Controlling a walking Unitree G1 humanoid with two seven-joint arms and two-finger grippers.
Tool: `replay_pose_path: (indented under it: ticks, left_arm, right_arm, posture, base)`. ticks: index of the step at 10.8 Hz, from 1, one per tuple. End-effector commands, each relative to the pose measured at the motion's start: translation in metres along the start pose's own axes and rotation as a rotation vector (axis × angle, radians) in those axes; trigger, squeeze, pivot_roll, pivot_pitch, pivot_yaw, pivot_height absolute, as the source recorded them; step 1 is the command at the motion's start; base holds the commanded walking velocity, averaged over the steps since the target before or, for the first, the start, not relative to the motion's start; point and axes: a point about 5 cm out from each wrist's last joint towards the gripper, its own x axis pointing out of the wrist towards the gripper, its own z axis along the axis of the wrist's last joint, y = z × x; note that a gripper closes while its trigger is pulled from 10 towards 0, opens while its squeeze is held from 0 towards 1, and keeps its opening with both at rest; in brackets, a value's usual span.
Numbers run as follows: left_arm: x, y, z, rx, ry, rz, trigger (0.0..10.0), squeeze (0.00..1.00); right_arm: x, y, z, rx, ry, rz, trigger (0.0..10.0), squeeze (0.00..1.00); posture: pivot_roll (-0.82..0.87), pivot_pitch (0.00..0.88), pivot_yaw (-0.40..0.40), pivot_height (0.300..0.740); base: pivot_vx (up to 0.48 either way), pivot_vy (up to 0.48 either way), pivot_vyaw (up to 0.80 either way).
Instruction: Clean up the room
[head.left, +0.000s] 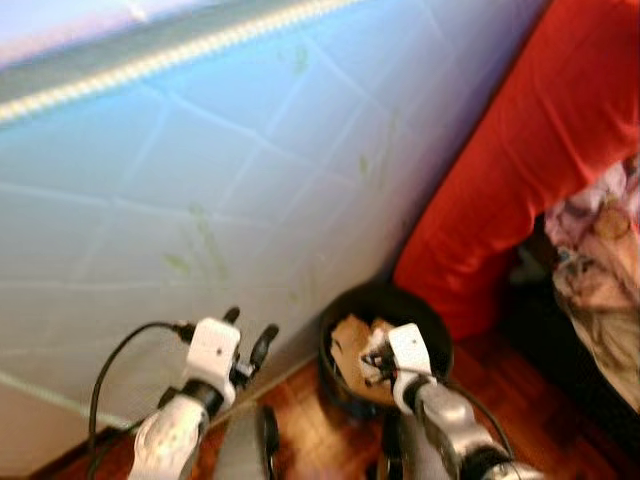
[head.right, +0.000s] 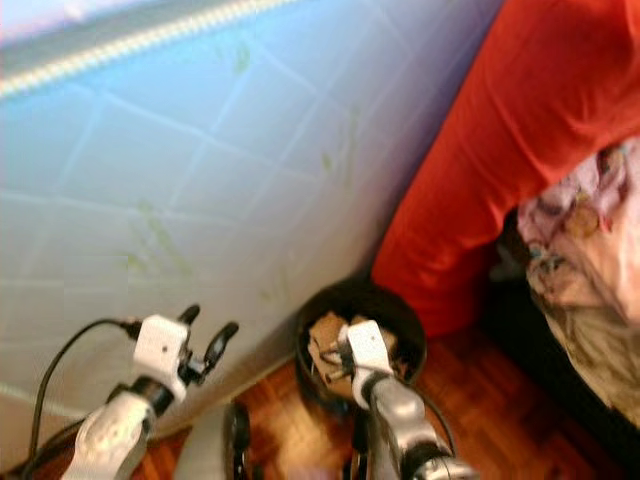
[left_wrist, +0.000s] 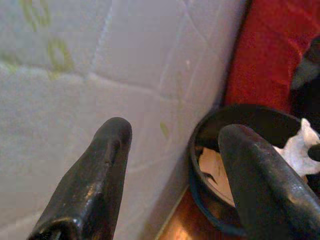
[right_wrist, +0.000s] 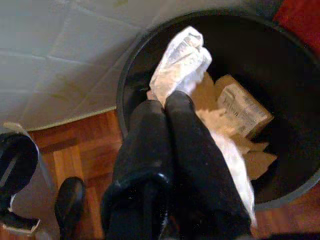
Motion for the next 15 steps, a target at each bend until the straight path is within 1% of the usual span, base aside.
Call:
replay_pose_path:
  ticks: [1,2,3,4,5,7,8,9,10,11,12,13,14,15]
  left_arm:
    - [-0.005,-0.001,0.001,-0.018,0.007,-0.003,10.0,0.00]
    - [-0.014,-0.002,0.004,-0.022,0.013,0.001,10.0,0.00]
    - [-0.018,-0.003,0.006,-0.025,0.019,0.005,10.0,0.00]
    - [-0.023,-0.003,0.008,-0.025,0.028,0.011,10.0,0.00]
    - [-0.027,-0.004,0.008,-0.028,0.038,0.016,10.0,0.00]
    - [-0.031,-0.008,0.010,-0.033,0.046,0.014,10.0,0.00]
    - [-0.031,-0.009,0.011,-0.035,0.051,0.012,10.0,0.00]
    - [-0.031,-0.010,0.012,-0.036,0.055,0.012,10.0,0.00]
    - [-0.031,-0.009,0.013,-0.033,0.056,0.013,10.0,0.00]
    - [-0.031,-0.008,0.013,-0.032,0.058,0.014,10.0,0.00]
    - [-0.033,-0.007,0.013,-0.030,0.065,0.017,10.0,0.00]
    - [-0.034,-0.007,0.013,-0.033,0.070,0.016,10.0,0.00]
    - [-0.036,-0.008,0.013,-0.035,0.074,0.013,10.0,0.00]
    - [-0.037,-0.009,0.013,-0.036,0.078,0.012,10.0,0.00]
  right_arm:
    - [0.000,0.000,-0.003,0.010,0.027,-0.014,10.0,0.00]
    - [0.001,-0.003,0.001,0.041,0.015,-0.032,10.0,0.00]
    - [0.001,-0.006,0.004,0.062,0.009,-0.046,10.0,0.00]
    - [0.000,-0.013,0.007,0.078,-0.009,-0.081,10.0,0.00]
    - [0.000,-0.027,0.020,0.115,-0.059,-0.150,10.0,0.00]
    - [0.000,-0.037,0.037,0.098,-0.114,-0.189,10.0,0.00]
    - [0.002,-0.037,0.043,0.103,-0.119,-0.190,10.0,0.00]
    - [0.002,-0.037,0.043,0.121,-0.119,-0.188,10.0,0.00]
    - [0.004,-0.032,0.040,0.130,-0.096,-0.156,10.0,0.00]
    - [0.004,-0.030,0.038,0.128,-0.092,-0.148,10.0,0.00]
    - [0.004,-0.026,0.032,0.120,-0.054,-0.123,10.0,0.65]
    - [0.003,-0.025,0.022,0.080,0.004,-0.120,10.0,0.95]
    - [0.002,-0.025,0.018,0.075,0.015,-0.125,10.0,1.00]
    - [0.001,-0.026,0.016,0.082,0.019,-0.129,10.0,1.00]
  posture:
    - [0.20,0.271,-0.003,0.610]
    - [0.23,0.302,0.000,0.610]
    - [0.24,0.317,0.000,0.610]
    - [0.26,0.333,0.002,0.610]
    - [0.26,0.343,0.005,0.610]
    - [0.27,0.355,0.008,0.610]
    - [0.27,0.357,0.008,0.610]
    - [0.27,0.356,0.009,0.610]
    - [0.28,0.358,0.010,0.610]
    - [0.28,0.359,0.011,0.610]
    - [0.28,0.362,0.012,0.610]
    - [0.28,0.366,0.012,0.610]
    - [0.28,0.371,0.013,0.610]
    - [0.28,0.373,0.014,0.610]
  base:
    - [0.000,0.000,0.00]
    - [0.000,0.000,0.00]
    - [0.000,0.000,0.00]
    - [0.000,0.000,0.00]
    - [0.000,0.000,0.00]
    - [0.000,0.000,0.00]
    - [0.000,0.000,0.00]
    - [0.000,0.000,0.00]
    - [0.000,0.000,0.00]
    - [0.000,0.000,0.00]
    - [0.000,0.000,0.00]
    - [0.000,0.000,0.00]
    - [0.000,0.000,0.00]
    - [0.000,0.000,0.00]
